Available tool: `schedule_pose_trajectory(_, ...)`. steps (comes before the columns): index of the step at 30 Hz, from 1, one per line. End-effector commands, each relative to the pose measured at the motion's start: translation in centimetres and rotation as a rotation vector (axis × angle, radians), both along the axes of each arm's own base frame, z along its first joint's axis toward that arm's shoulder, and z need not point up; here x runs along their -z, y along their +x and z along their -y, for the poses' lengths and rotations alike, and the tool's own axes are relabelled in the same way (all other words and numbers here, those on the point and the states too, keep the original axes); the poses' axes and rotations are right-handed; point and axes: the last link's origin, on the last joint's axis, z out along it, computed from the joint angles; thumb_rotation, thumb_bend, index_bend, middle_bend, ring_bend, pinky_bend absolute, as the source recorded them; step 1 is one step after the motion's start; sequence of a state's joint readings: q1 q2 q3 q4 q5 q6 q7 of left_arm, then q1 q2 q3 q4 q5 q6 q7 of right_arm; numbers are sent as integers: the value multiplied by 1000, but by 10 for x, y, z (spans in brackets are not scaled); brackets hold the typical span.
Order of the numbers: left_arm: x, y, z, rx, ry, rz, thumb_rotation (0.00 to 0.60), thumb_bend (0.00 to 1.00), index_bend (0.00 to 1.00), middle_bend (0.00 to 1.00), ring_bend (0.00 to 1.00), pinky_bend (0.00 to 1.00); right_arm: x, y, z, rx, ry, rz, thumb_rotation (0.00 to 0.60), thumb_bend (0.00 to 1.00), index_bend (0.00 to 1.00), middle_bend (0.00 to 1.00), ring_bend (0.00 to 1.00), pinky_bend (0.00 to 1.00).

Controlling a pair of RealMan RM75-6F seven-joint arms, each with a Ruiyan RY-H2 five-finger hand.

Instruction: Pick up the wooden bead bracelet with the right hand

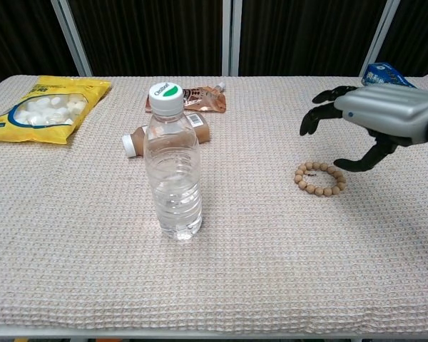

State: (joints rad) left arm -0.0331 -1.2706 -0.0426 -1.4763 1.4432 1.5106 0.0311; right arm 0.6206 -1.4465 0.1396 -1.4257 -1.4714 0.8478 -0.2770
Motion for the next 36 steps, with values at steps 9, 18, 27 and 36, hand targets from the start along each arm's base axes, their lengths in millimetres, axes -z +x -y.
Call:
schedule_pose_trajectory(9, 1, -3, -1, -2, -4, 7, 600, 0, 149, 80, 0, 0, 52, -8, 17, -50, -25, -76, 600, 243, 334, 260, 34, 0)
schedule_pose_trajectory(18, 2, -6, 0, -14, -9, 16, 600, 0, 149, 80, 0, 0, 64, -9, 23, -62, -35, -59, 600, 155, 401, 274, 34, 0)
schedule_pose_trajectory(27, 3, -8, -1, -19, -12, 17, 600, 0, 149, 81, 0, 0, 74, -7, 25, -65, -23, -52, 600, 262, 426, 278, 34, 0)
schedule_pose_trajectory(36, 4, -11, 0, -24, -14, 27, 600, 0, 149, 80, 0, 0, 73, -17, 20, -76, -25, -79, 600, 398, 587, 320, 76, 0)
